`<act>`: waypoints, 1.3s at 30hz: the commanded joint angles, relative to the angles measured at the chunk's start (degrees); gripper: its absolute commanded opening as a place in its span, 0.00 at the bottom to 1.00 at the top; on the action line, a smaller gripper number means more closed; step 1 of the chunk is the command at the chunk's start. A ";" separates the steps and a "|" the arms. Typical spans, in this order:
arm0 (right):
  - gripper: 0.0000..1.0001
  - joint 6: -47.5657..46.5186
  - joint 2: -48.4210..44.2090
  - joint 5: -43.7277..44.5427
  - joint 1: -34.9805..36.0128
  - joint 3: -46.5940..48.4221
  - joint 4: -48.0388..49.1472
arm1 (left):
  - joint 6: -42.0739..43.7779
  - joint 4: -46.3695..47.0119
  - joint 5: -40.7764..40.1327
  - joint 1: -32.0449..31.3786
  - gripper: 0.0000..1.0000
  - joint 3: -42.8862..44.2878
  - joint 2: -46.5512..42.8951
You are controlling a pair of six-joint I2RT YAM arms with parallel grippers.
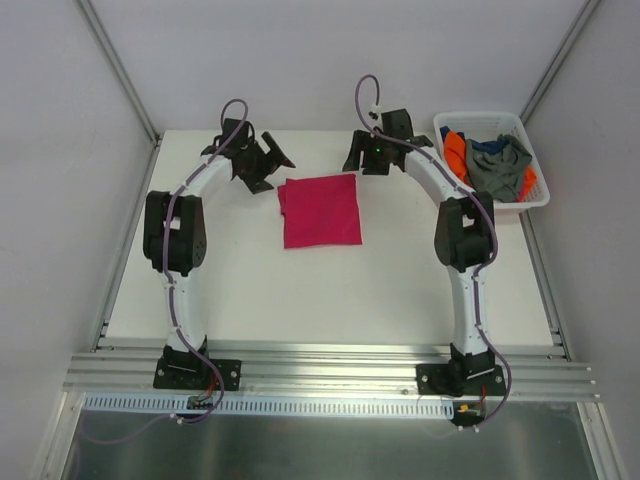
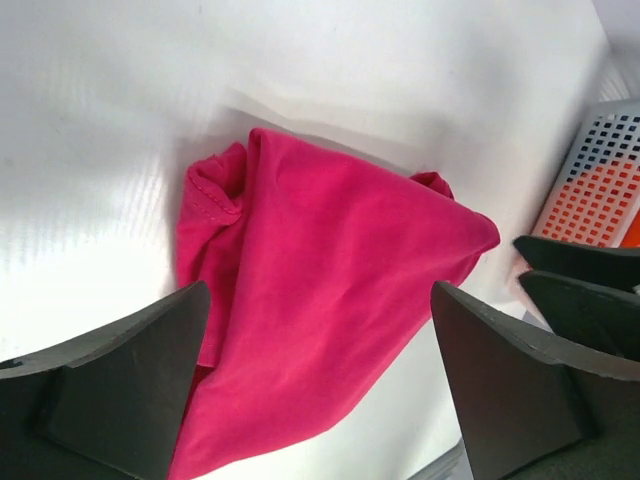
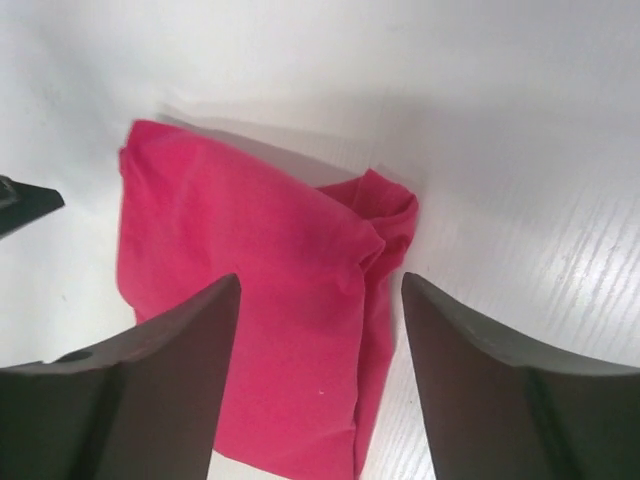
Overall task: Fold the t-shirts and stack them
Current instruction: Fold the tshirt
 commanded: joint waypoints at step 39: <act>0.45 1.49 -14.47 -13.25 -1.71 -5.69 1.00 | 13.85 16.07 3.39 -3.49 0.84 -16.76 -15.65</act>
